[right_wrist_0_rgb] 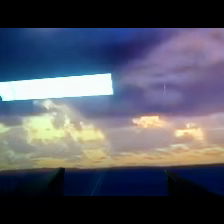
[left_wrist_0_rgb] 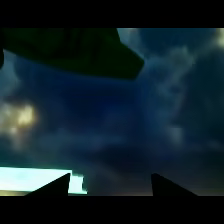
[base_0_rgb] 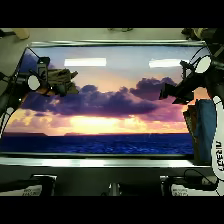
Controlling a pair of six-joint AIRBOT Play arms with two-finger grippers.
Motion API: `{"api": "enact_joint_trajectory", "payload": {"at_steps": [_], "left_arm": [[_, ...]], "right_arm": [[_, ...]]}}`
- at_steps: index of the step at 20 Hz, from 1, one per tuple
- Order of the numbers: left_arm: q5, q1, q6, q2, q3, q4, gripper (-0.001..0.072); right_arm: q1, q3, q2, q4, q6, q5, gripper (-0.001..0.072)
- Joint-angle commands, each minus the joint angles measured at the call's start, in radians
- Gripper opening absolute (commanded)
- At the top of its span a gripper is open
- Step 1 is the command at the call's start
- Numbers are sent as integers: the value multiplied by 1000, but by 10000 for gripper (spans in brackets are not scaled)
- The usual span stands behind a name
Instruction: Fold the shirts.
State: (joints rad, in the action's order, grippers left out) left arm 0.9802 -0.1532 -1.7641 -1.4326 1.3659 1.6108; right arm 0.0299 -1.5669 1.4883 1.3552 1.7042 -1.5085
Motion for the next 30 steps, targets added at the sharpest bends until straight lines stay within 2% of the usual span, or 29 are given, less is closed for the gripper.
{"api": "enact_joint_trajectory", "payload": {"at_steps": [1, 3, 4, 5, 7, 9, 12, 13, 14, 16, 18, 20, 22, 26, 30], "left_arm": [[-71, 93, -88, -160, 178, -6, 638], [86, 187, -103, -347, 410, -55, 639], [149, 223, -143, -431, 507, -79, 639], [177, 252, -160, -506, 586, -126, 639], [112, 276, -158, -592, 644, -239, 639], [-32, 270, -146, -638, 644, -330, 638], [-106, 251, -171, -686, 644, -359, 597], [-107, 250, -178, -695, 644, -359, 395], [-106, 249, -168, -694, 644, -359, 40], [-120, 241, -106, -651, 645, -382, 24], [-145, 215, 47, -541, 647, -404, 23], [-151, 166, 216, -363, 647, -407, 23], [-143, 85, 292, -143, 646, -407, 23], [-143, -145, 288, 192, 624, -341, 23], [-72, -371, 116, 302, 481, -116, 23]], "right_arm": [[-1, 0, 0, 14, -3, 19, 697], [-1, 0, 0, 13, -3, 11, 695], [-1, 0, 0, 13, -3, 12, 695], [-1, 0, 0, 13, -3, 12, 695], [-1, 0, 0, 13, -3, 21, 696], [-1, 0, 0, 13, -3, 32, 697], [-1, 0, 0, 13, -3, 32, 698], [-1, 0, 0, 12, -3, 32, 698], [-1, 0, 0, 13, -3, 33, 698], [-1, 0, 0, 14, -21, 54, 693], [-1, -1, -2, 13, -56, 106, 678], [0, -19, -12, 18, -113, 157, 664], [0, -72, -39, 35, -115, 174, 664], [0, -202, -184, 68, -115, 135, 665], [0, -229, -394, 98, -89, 66, 664]]}}
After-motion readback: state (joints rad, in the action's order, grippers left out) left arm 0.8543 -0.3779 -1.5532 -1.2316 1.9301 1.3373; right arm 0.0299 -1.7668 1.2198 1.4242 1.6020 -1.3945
